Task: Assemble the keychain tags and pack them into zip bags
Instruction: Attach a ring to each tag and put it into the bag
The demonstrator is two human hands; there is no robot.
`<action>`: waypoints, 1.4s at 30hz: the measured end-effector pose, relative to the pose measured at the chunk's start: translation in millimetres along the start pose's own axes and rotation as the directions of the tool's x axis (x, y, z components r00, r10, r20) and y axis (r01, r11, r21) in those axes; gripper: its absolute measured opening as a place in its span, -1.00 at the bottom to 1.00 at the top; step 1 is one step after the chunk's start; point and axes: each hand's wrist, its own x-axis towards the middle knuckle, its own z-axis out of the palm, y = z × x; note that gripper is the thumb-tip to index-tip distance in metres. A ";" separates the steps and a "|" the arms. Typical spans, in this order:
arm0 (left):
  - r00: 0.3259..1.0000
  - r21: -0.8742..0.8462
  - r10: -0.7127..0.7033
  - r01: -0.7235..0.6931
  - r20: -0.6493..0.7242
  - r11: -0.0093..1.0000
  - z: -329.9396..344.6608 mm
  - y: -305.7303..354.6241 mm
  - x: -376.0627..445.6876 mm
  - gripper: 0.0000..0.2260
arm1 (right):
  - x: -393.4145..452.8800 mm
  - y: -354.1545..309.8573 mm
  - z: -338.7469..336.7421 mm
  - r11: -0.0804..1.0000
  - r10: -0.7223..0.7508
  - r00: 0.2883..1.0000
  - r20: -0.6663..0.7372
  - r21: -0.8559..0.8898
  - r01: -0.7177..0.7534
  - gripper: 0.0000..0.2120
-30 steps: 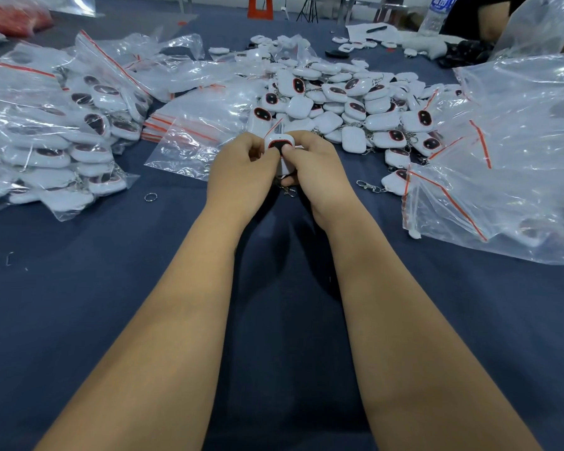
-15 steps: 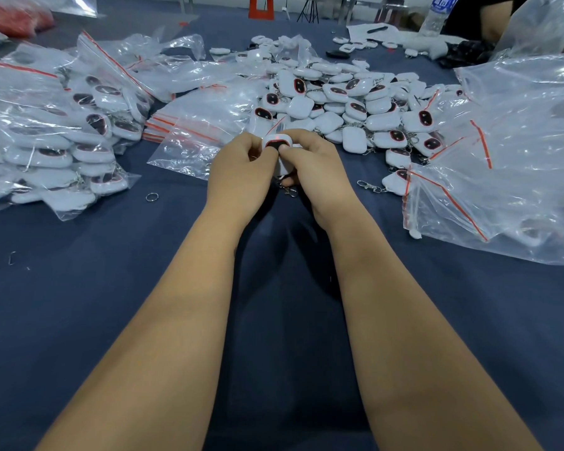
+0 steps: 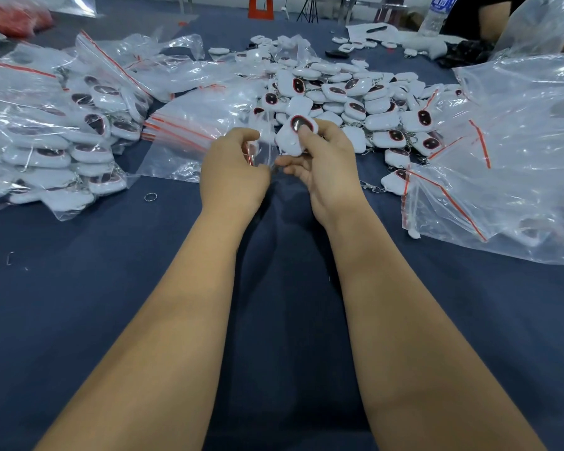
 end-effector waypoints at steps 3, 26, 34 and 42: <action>0.998 -0.001 0.063 -0.063 0.022 0.998 0.5 0.6 -2.5 -0.70 | -1.1 -3.1 -2.2 0.969 -0.008 0.997 0.072 0.246 -0.010 -0.87; 0.987 -0.177 0.085 -0.110 -0.140 0.978 -5.3 16.8 -8.6 -0.65 | -6.7 10.6 4.8 0.736 -0.181 0.966 0.185 -0.627 0.257 -0.77; 0.996 -0.034 0.085 -0.085 0.003 0.996 0.8 10.3 -3.6 -0.74 | -4.9 5.6 1.1 0.541 -0.344 0.939 0.005 -0.816 0.203 -0.73; 0.997 0.004 0.069 -0.070 0.027 0.998 2.1 6.0 -1.6 -0.75 | 0.6 8.7 -13.3 0.170 -0.240 0.951 -0.197 -0.973 -0.159 -0.62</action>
